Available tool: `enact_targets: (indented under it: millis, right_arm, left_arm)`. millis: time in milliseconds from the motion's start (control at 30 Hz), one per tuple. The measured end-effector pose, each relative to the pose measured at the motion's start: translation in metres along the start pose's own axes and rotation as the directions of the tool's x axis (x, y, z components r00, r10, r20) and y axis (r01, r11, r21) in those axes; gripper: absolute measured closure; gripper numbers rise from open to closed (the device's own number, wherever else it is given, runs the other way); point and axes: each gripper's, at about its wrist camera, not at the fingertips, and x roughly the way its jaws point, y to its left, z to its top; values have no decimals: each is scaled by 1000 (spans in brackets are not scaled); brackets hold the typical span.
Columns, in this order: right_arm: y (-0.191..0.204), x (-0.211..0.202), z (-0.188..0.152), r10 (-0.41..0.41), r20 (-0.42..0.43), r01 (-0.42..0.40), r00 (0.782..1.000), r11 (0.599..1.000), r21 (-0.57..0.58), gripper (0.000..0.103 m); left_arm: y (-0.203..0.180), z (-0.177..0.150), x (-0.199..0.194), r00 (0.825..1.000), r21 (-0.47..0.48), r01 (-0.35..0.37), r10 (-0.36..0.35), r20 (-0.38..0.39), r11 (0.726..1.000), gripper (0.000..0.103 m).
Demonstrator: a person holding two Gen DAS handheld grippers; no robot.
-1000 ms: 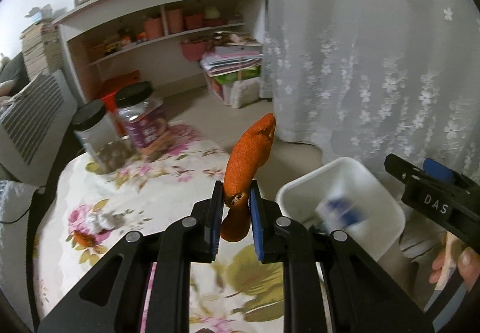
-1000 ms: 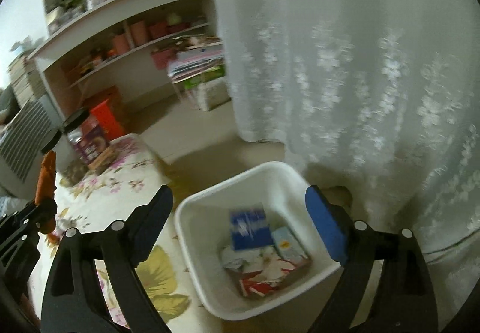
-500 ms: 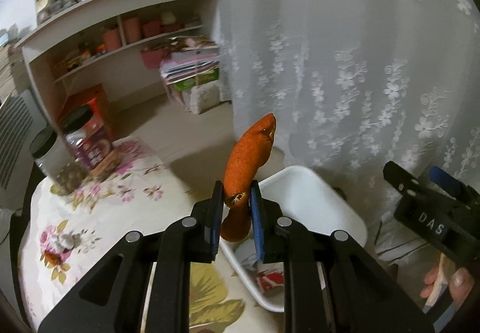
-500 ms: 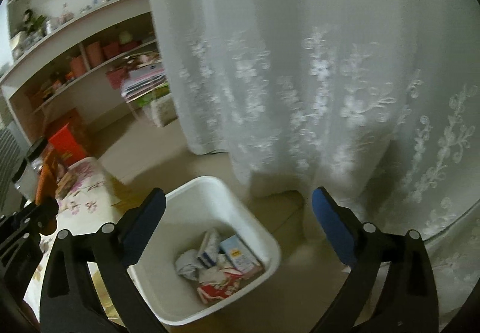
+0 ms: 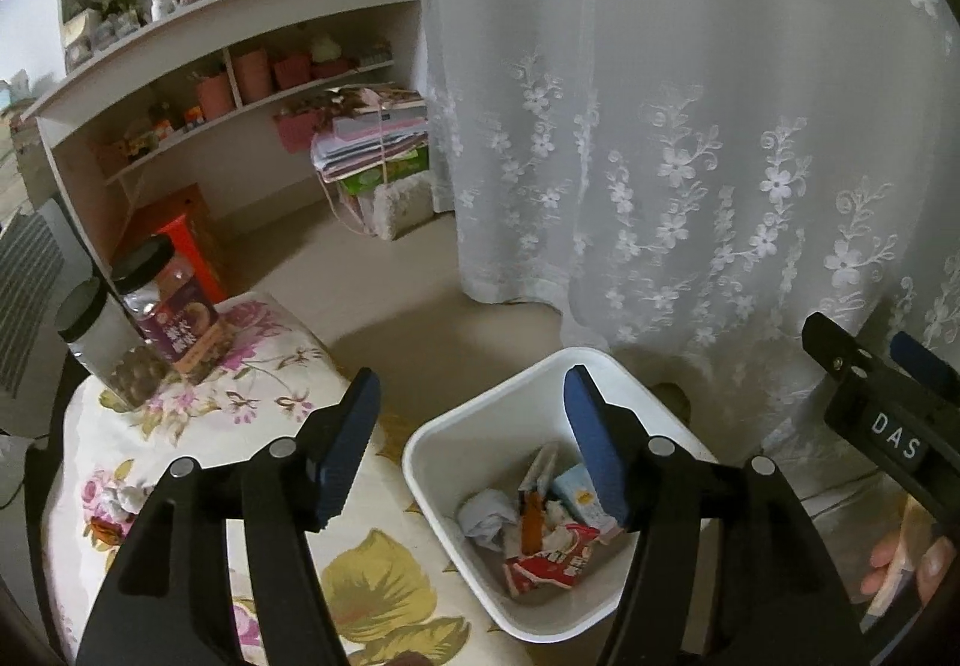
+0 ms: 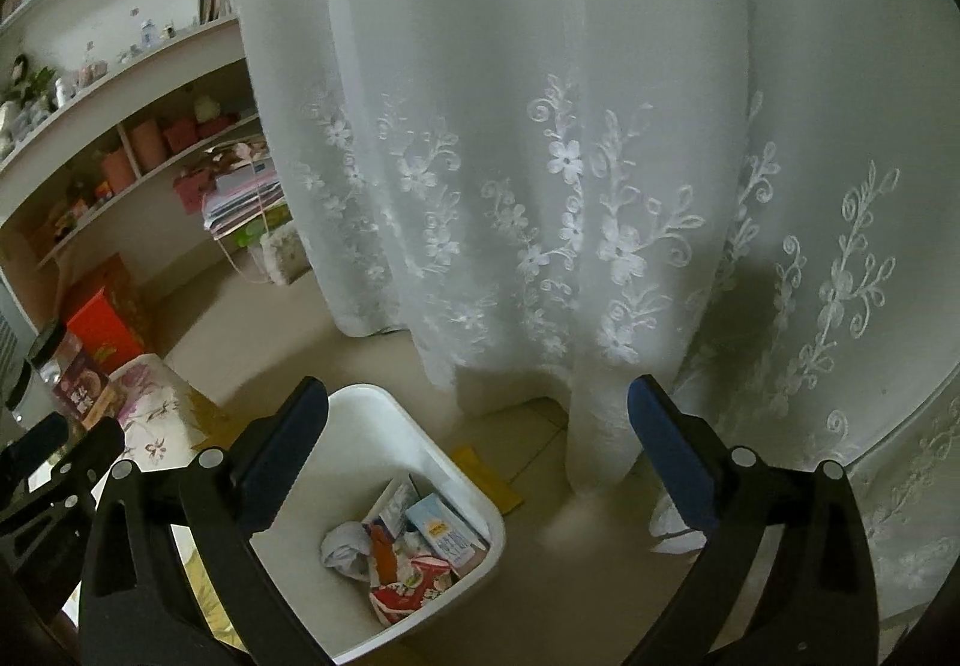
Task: Collect trash
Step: 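Release the blue box into the bin with the right gripper while the left gripper releases the orange piece, then grasp the white crumpled tissue with the right gripper while the left gripper grasps the orange snack piece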
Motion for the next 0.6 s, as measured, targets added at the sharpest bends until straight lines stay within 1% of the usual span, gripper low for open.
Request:
enact_targets:
  millis: [100,167,300,367,467,600]
  right_arm:
    - [13,-6,-1,-3,26,4,1000,999,-42,7]
    - [22,-9,-3,-7,40,10,999,998,-68,7]
    - [44,-11,-7,-2,43,7,999,993,-119,7]
    - [57,-12,-10,-1,46,8,999,989,-146,7]
    - [74,-13,-14,7,49,2,999,985,-174,7]
    - [101,-12,-21,26,38,-17,999,975,-220,7]
  left_arm:
    - [10,0,-2,1000,-17,-18,18,2,1000,35]
    - [18,-1,-4,999,-30,-32,32,6,999,30]
    - [36,-6,-9,997,-55,-75,76,20,996,23]
    - [46,-10,-10,994,-66,-101,103,25,993,18]
    - [63,-16,-11,990,-87,-137,140,25,987,16]
    - [93,-26,-9,985,-127,-173,174,-4,977,16]
